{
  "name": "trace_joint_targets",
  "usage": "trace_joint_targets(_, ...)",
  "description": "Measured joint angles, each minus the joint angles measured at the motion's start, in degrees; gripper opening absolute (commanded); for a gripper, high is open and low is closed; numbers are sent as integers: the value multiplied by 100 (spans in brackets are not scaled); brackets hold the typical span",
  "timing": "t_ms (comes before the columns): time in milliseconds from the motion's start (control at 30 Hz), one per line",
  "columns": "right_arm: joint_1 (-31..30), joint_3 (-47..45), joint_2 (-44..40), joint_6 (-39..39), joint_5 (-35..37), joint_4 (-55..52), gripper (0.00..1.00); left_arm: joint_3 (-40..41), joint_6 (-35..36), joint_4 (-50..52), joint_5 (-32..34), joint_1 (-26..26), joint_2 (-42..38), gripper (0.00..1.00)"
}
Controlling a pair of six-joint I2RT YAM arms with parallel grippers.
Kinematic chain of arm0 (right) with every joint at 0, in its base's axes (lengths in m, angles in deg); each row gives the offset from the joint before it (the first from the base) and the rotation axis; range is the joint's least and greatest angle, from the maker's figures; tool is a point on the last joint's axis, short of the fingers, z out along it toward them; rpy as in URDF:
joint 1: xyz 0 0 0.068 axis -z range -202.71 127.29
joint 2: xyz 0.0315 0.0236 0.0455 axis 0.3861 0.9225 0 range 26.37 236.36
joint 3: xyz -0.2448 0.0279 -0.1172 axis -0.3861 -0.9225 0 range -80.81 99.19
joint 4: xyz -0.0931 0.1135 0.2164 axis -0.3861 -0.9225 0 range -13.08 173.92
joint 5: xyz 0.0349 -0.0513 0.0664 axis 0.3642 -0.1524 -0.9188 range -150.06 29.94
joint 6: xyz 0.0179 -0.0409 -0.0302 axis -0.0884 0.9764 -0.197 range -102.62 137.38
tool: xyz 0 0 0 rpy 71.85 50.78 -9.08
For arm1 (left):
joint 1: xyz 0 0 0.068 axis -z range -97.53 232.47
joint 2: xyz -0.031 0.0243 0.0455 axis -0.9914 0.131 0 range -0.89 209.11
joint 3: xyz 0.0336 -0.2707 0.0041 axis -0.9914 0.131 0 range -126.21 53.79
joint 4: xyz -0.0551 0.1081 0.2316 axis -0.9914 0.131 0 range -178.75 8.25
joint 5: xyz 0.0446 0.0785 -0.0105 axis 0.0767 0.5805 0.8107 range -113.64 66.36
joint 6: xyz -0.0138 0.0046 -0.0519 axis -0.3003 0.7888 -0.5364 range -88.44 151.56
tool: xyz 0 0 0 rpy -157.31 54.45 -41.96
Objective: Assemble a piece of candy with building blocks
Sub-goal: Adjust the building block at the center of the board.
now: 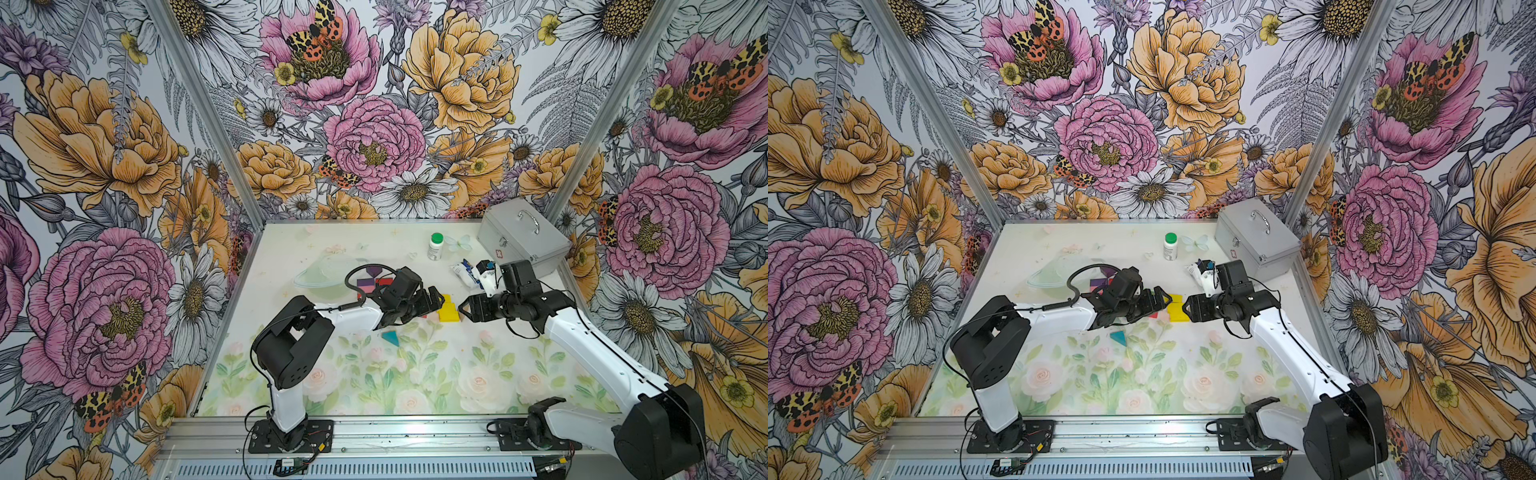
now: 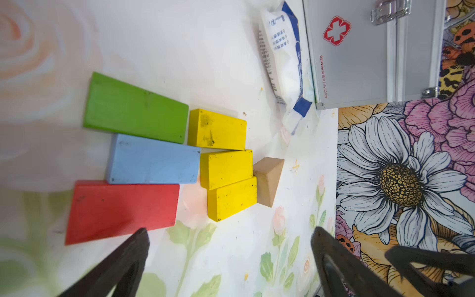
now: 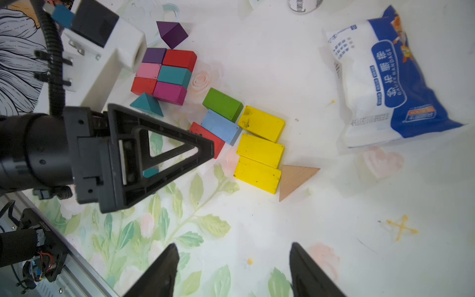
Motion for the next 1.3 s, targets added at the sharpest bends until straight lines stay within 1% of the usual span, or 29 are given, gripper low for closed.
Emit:
trace_joint_targets(167,24,-2,-4,-2,7,0,69,-1436,682,879,-225,-291,461,97)
trace_joint_targets(300,24,-61,-92,-2,50,2,69,-2347,1150,1510,-409,-472,1034,96)
trace_joint_targets(467,61,-76,-114,-2,92,0,69,-3036,1550,2179,-529,-557,1775,96)
trace_joint_targets(600,98,-76,-114,-2,96,0,69,-3287,1725,2518,-612,-555,2129,96)
trace_joint_targets(767,111,-76,-114,0,96,0,69,-3532,1873,2623,-715,-522,2245,96)
trace_joint_targets(1300,175,-79,-114,0,114,0,69,-3560,2015,2669,-776,-402,2306,96)
